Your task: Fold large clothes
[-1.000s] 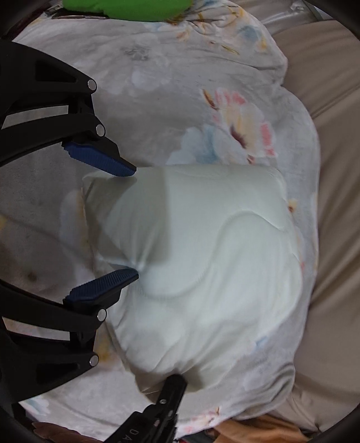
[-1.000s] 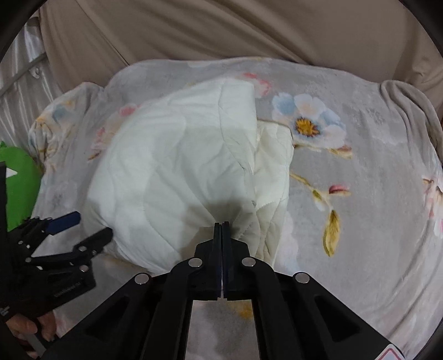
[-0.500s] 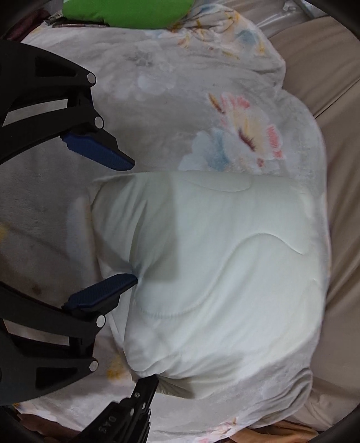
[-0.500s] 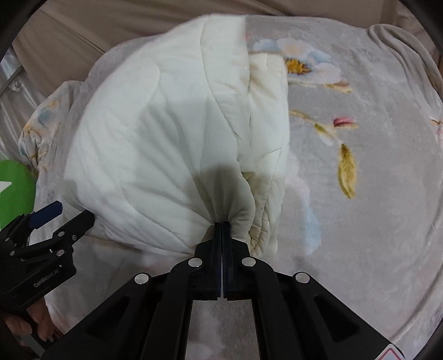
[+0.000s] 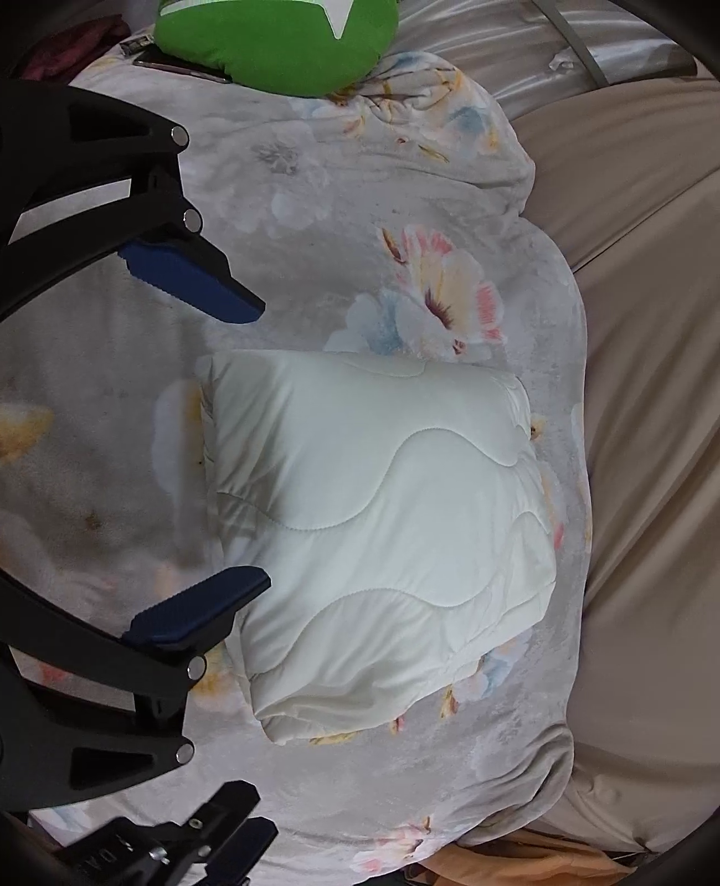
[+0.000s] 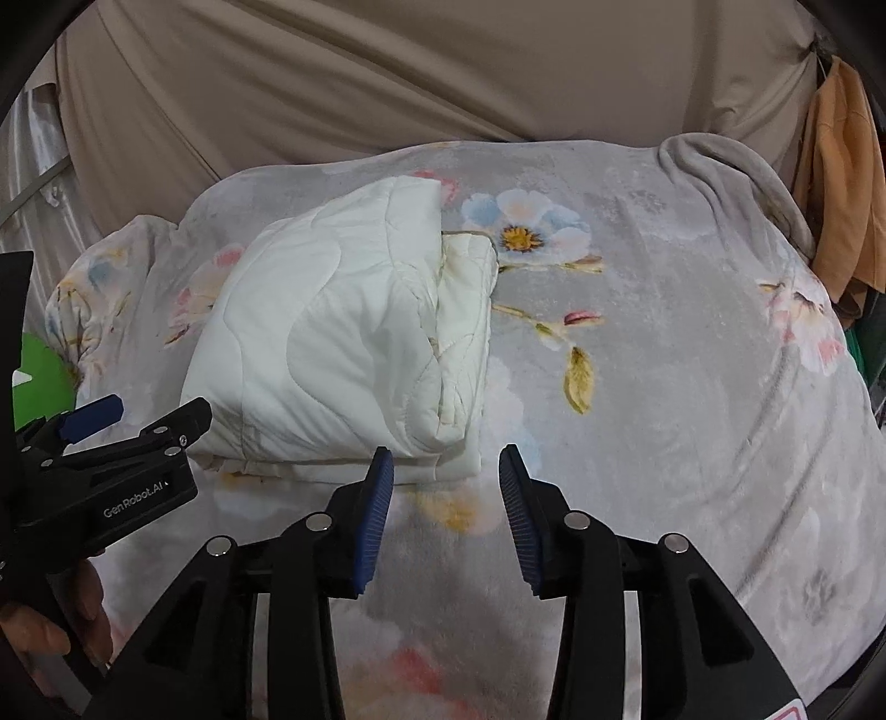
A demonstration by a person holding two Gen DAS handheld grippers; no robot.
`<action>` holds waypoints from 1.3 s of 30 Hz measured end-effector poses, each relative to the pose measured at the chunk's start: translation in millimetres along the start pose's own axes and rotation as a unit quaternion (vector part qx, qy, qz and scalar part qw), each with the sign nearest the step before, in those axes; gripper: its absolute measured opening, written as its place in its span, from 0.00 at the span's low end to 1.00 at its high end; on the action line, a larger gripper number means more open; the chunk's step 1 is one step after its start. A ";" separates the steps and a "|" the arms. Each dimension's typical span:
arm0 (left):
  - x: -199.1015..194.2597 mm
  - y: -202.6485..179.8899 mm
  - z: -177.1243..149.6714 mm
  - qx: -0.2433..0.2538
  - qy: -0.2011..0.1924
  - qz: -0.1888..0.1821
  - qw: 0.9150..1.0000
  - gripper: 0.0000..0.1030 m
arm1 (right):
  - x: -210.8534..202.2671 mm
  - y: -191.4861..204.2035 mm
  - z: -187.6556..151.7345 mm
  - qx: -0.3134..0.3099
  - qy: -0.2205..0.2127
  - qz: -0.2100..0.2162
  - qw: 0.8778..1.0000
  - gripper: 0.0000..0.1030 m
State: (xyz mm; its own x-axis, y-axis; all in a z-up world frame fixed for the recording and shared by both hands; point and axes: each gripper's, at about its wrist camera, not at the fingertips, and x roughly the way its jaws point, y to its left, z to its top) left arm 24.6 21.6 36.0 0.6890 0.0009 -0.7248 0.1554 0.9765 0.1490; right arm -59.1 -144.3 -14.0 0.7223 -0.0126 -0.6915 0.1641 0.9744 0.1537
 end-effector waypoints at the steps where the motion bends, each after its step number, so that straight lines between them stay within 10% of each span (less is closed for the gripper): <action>1: -0.2 -2.0 -1.8 -0.002 0.002 -0.002 1.000 0.85 | 1.0 1.2 -2.2 0.000 0.003 -0.001 1.000 0.39; 39: -0.4 -10.8 -27.6 -0.004 0.001 0.008 1.000 0.79 | 7.7 27.5 -22.1 -0.023 0.013 -0.009 1.000 0.44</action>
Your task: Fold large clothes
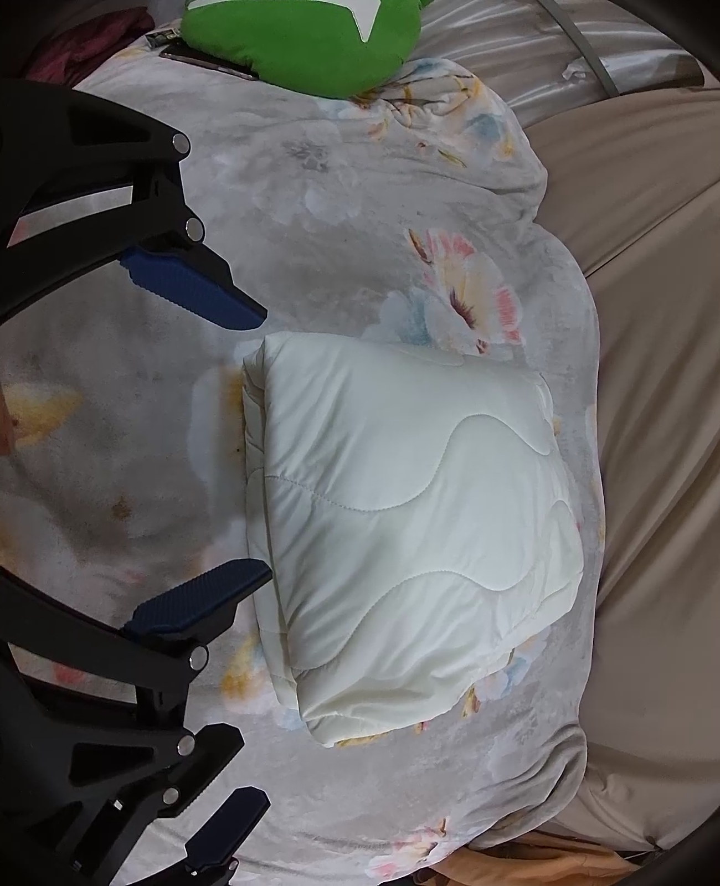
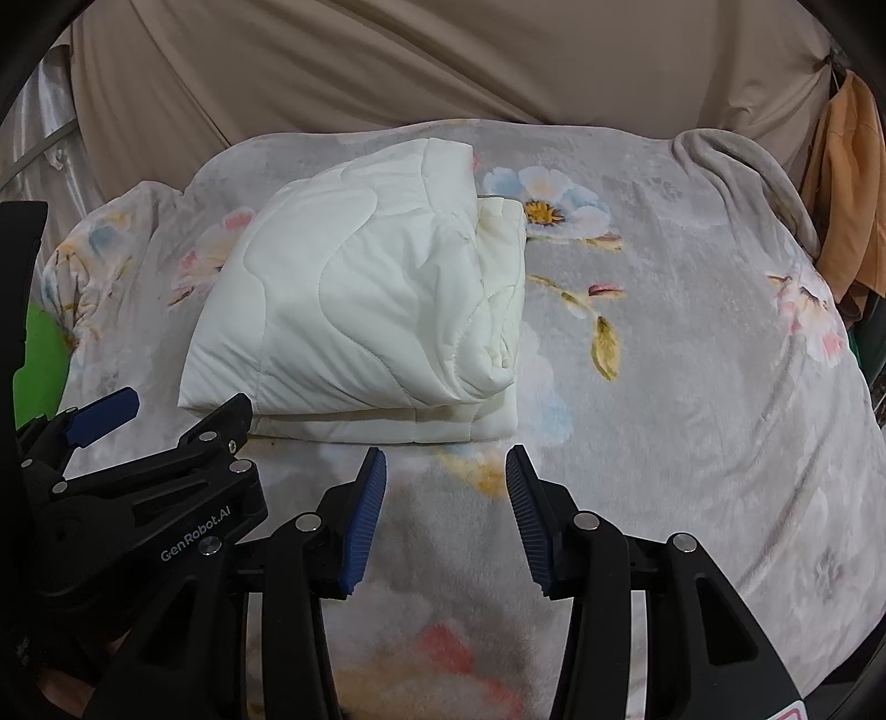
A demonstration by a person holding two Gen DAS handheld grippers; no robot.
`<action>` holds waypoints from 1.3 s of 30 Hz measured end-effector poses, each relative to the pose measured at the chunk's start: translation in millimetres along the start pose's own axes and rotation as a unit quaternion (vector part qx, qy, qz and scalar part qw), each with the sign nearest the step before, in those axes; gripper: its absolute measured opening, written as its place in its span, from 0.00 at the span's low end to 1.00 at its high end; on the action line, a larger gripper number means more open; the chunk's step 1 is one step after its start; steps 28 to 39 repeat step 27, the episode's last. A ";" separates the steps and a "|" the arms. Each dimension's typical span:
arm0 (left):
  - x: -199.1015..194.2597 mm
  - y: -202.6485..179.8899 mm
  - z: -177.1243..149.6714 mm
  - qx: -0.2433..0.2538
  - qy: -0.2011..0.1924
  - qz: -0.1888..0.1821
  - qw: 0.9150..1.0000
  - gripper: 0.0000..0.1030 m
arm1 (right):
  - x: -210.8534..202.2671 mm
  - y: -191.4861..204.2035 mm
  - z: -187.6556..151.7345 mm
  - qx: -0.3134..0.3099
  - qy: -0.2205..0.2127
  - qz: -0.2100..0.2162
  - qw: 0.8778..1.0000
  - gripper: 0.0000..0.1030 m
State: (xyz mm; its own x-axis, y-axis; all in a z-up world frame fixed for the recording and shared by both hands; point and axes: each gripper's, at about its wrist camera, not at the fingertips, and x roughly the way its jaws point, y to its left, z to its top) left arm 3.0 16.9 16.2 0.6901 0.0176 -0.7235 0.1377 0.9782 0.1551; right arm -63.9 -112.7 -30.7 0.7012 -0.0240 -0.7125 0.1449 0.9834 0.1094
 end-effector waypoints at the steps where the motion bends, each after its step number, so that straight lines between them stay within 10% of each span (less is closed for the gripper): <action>1: 0.8 -0.8 -0.2 0.001 0.000 0.001 1.000 0.79 | 1.1 -0.6 0.1 0.000 0.001 -0.001 1.000 0.44; 39: 19.5 -1.7 3.3 -0.008 0.018 0.003 1.000 0.77 | 17.8 -0.2 4.7 0.007 0.015 -0.001 1.000 0.44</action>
